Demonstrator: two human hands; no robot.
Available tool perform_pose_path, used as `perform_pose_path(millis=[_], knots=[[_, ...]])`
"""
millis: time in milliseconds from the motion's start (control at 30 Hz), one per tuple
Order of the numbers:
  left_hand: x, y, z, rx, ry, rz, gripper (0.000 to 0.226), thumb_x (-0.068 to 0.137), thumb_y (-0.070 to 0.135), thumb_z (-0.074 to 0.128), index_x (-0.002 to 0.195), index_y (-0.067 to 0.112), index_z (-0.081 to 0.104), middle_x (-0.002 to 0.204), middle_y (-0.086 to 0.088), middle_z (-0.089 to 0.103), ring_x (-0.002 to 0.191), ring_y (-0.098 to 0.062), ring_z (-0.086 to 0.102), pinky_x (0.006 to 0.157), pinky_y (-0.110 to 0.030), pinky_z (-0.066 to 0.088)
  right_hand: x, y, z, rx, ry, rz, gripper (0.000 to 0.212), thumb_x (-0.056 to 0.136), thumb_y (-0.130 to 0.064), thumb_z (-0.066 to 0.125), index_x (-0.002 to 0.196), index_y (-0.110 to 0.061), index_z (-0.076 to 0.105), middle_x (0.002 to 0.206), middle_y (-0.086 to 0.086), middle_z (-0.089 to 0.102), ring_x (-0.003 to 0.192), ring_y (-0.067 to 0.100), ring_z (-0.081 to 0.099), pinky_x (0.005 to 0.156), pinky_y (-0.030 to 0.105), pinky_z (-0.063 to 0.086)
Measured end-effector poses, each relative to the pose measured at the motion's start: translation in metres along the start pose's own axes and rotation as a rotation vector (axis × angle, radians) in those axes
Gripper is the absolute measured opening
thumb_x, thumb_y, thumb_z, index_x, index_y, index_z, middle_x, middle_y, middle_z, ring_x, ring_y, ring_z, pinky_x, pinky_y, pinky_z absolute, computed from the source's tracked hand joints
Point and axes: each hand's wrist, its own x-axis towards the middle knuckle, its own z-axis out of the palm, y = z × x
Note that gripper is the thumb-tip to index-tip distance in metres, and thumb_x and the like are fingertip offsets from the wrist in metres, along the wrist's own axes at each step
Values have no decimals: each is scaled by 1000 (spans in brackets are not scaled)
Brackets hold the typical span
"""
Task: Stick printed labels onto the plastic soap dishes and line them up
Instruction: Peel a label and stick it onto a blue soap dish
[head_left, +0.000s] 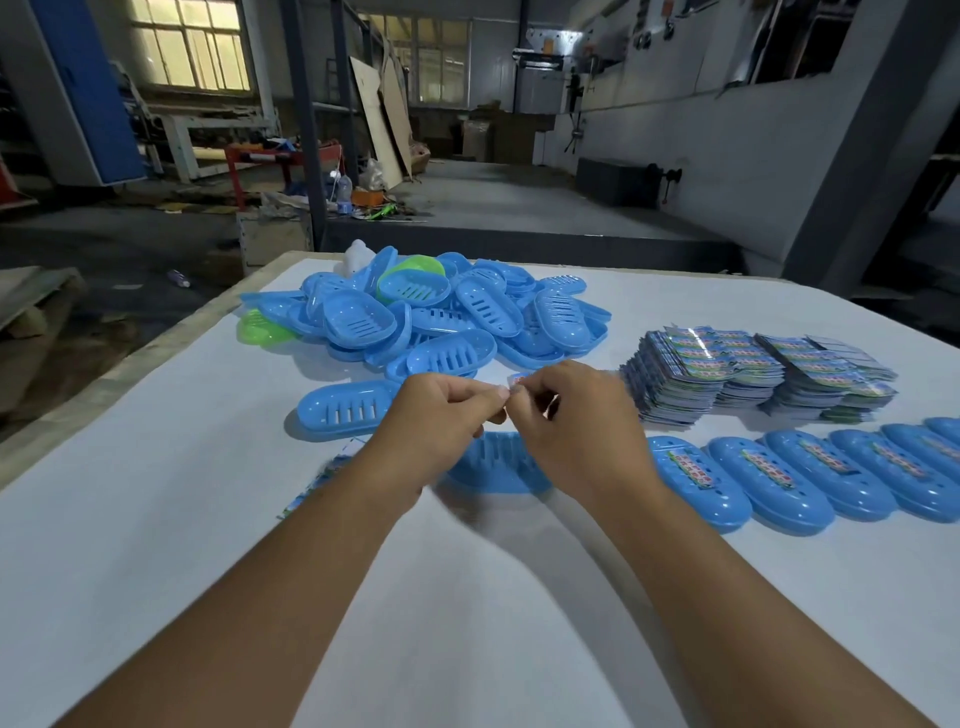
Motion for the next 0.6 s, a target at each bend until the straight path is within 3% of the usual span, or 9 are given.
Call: perform_pose_path(millis=[133, 233, 367, 467, 600], knots=[[4, -3, -8, 41, 86, 21, 25, 86, 43, 74, 76, 21, 79, 72, 10, 73, 58, 4, 56, 68, -22, 48, -1, 2, 4, 30, -120, -112, 26, 100, -37, 53, 90, -26, 75, 81, -6, 59, 73, 15, 55, 71, 38, 47], [4, -2, -9, 64, 95, 3, 24, 85, 41, 75, 73, 20, 77, 66, 11, 69, 52, 2, 52, 60, -17, 44, 3, 4, 1, 59, -43, -2, 23, 94, -39, 57, 86, -26, 75, 80, -9, 65, 70, 13, 58, 71, 37, 51], [3, -1, -8, 109, 68, -18, 24, 84, 38, 70, 73, 18, 76, 76, -6, 71, 62, -10, 52, 68, -30, 45, 9, 13, -8, 139, -18, 177, 21, 85, -38, 65, 74, -23, 75, 67, -8, 67, 65, 14, 60, 68, 37, 54], [3, -1, -8, 93, 47, -12, 26, 80, 42, 69, 73, 18, 75, 79, -14, 69, 65, -14, 50, 69, -32, 44, 11, 17, -10, 131, -92, 207, 29, 85, -40, 66, 72, -14, 72, 63, 2, 63, 55, 18, 51, 59, 33, 48], [4, -1, -10, 101, 30, -19, 25, 81, 41, 69, 72, 18, 75, 71, -12, 65, 64, -14, 49, 68, -33, 43, 12, 17, -11, 238, -147, 243, 32, 82, -34, 66, 71, -3, 66, 64, 14, 55, 52, 10, 34, 49, 26, 33]])
